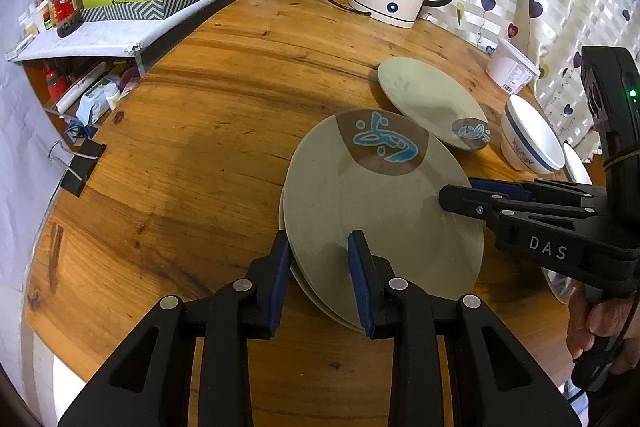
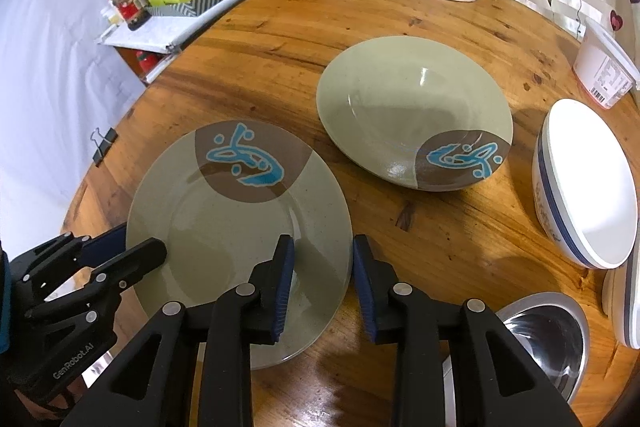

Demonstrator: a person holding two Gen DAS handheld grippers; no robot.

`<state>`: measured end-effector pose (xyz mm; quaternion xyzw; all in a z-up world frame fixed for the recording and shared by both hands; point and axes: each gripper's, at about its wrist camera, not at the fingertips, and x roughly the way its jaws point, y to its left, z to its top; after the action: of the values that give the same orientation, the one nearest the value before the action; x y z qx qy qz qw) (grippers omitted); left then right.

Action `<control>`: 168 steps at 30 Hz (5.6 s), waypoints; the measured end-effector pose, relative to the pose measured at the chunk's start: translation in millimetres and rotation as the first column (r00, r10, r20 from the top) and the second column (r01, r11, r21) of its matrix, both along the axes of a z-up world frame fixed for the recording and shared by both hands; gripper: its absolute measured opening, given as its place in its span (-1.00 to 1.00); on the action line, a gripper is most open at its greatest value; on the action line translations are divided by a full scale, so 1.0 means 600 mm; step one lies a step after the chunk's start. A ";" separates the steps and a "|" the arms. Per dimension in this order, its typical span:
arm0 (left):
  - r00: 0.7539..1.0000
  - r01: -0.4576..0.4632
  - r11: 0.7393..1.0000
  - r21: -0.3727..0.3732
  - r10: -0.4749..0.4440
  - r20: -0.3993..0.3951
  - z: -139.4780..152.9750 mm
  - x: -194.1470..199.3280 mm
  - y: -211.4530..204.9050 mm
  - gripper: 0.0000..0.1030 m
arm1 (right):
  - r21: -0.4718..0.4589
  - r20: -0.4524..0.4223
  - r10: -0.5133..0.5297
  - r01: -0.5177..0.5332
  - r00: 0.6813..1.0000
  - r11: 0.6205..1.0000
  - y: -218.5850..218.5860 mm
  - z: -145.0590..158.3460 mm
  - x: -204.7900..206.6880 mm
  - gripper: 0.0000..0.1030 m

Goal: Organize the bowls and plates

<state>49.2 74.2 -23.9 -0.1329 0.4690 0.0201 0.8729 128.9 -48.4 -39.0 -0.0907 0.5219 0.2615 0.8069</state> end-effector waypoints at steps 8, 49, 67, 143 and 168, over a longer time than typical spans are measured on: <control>1.000 -0.001 1.000 0.006 0.001 0.003 0.000 -0.001 -0.001 -0.40 | -0.009 0.016 -0.003 0.003 1.000 1.000 0.004 -0.005 -0.005 -0.42; 1.000 -0.015 0.998 -0.058 0.016 0.027 -0.005 0.005 0.025 -0.37 | 0.092 0.023 -0.008 0.005 1.000 0.996 -0.022 0.002 -0.015 -0.42; 0.993 0.023 0.996 -0.084 -0.012 0.120 0.044 0.015 0.024 -0.01 | 0.145 0.071 -0.061 0.050 0.996 0.988 -0.064 0.055 -0.007 -0.11; 0.997 0.050 0.976 -0.212 -0.061 -0.045 -0.014 0.248 -0.037 -0.17 | -0.006 -0.068 -0.002 0.001 0.998 1.000 -0.104 0.010 0.301 -0.41; 0.996 0.068 0.972 -0.225 -0.078 -0.036 -0.012 0.253 -0.045 -0.28 | 0.006 -0.089 0.019 -0.018 0.996 1.000 -0.092 0.007 0.305 -0.56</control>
<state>201.2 47.2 -31.3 -0.2124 0.4920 -0.0617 0.8421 311.8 -103.6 -34.8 -0.0816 0.5557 0.2742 0.7806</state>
